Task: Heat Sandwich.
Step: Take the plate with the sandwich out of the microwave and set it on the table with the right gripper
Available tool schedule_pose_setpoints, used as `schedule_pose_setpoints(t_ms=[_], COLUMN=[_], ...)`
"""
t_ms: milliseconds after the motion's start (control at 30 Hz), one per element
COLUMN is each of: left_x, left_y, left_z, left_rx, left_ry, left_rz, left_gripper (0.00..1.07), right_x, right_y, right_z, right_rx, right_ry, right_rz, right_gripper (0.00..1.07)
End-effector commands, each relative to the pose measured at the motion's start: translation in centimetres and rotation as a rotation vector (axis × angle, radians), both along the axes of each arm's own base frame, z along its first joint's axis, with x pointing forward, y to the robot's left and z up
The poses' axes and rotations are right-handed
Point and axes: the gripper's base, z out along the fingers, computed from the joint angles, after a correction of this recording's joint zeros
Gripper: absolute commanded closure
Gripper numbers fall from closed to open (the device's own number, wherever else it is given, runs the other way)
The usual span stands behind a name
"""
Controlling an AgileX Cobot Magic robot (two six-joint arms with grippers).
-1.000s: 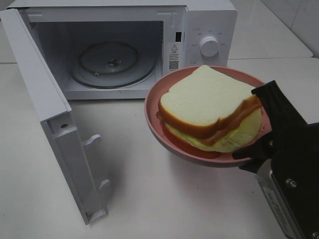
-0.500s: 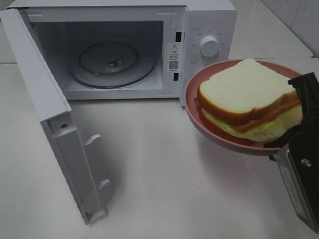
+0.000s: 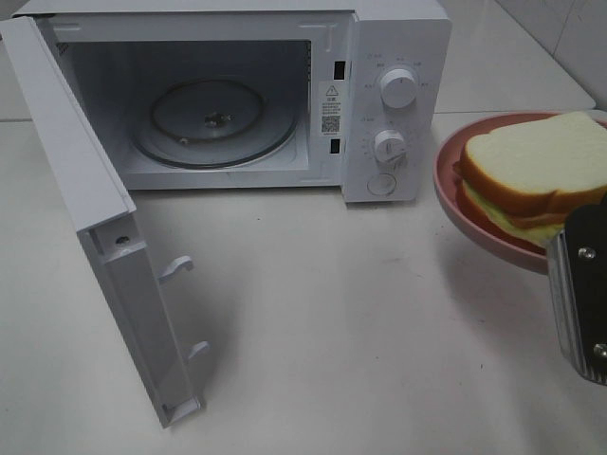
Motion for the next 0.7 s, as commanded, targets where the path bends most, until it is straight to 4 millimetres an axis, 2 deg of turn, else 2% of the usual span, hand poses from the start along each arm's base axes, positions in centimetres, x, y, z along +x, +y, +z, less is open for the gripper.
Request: schedule_pose_setpoints(t_ms=[33, 300, 700], left_x=[0.0, 0.0, 0.0], left_y=[0.0, 0.0, 0.0], left_z=[0.0, 0.0, 0.0], left_rx=[0.001, 0.001, 0.001], left_ry=[-0.014, -0.014, -0.014], left_rz=[0.002, 0.002, 0.002], left_gripper=[0.09, 0.09, 0.09], right_x=[0.1, 0.4, 2.1], right_y=[-0.7, -1.2, -0.8], right_z=[0.4, 0.5, -1.6], right_rx=[-0.006, 0.061, 0.101], right_ry=[-0.034, -0.070, -0.066], right_rz=[-0.096, -0.269, -0.571], right_gripper=[1.06, 1.06, 1.06])
